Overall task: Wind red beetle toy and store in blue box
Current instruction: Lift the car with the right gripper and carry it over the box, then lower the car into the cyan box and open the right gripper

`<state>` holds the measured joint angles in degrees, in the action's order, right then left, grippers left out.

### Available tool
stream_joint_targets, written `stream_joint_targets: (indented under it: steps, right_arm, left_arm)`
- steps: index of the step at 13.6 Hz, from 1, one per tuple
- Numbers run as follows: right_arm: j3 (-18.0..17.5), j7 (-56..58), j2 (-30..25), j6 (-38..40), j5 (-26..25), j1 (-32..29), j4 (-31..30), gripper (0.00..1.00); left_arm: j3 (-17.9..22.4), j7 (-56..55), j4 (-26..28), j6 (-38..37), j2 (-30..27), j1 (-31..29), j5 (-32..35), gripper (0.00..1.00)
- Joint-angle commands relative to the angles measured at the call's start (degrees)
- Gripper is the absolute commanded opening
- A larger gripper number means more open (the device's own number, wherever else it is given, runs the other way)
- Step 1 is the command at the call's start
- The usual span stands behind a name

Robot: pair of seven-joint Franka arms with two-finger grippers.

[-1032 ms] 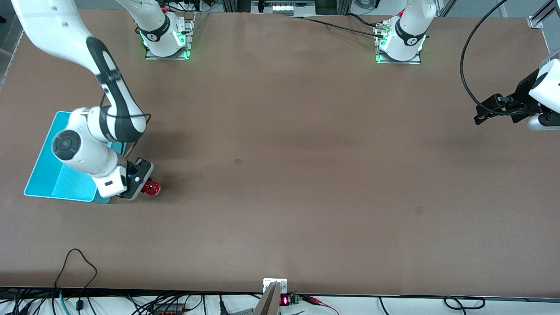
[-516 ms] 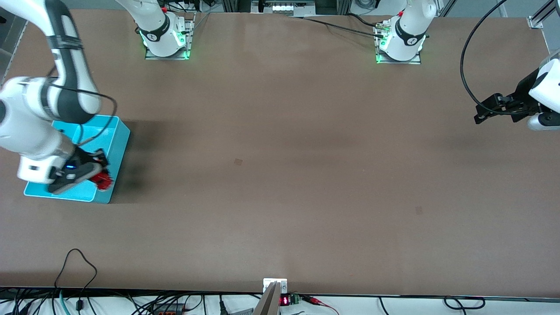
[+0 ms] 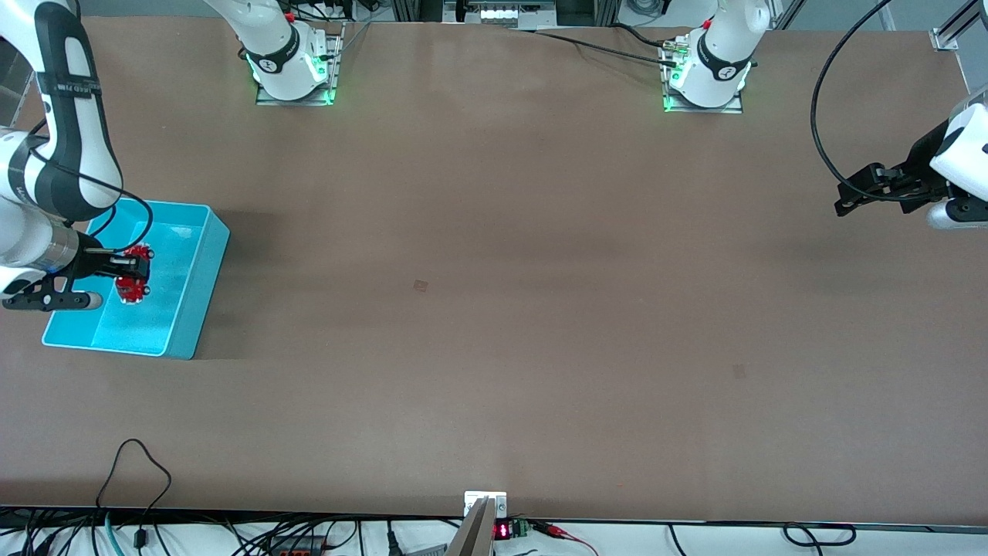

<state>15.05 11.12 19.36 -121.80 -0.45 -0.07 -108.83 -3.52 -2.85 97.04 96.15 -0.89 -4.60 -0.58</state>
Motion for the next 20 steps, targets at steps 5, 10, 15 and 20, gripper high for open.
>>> stream_joint_targets:
  steps: [5, 10, 15, 20]
  right_arm:
    - [2.00, -2.95, 6.73, -8.27, -0.43, -0.89, -3.32, 0.00]
    - [2.17, -2.42, 9.47, -11.36, -1.22, -1.86, -3.50, 0.41]
    - [1.65, -2.24, 6.58, -10.74, -1.39, -1.42, -3.06, 1.00]
    - [-3.00, -2.42, -3.86, -2.51, -1.31, -1.59, -0.34, 1.00]
  left_arm:
    - [-0.08, 0.39, -0.10, -0.97, -0.69, -0.24, -0.91, 1.00]
    - [-0.08, 0.48, -0.01, -0.88, -0.69, -0.24, -0.91, 1.00]
    - [-0.08, 0.48, -0.01, -0.44, -0.69, -0.24, -0.74, 1.00]
    - [-0.08, 0.48, 0.08, -0.61, -0.69, -0.41, -0.83, 1.00]
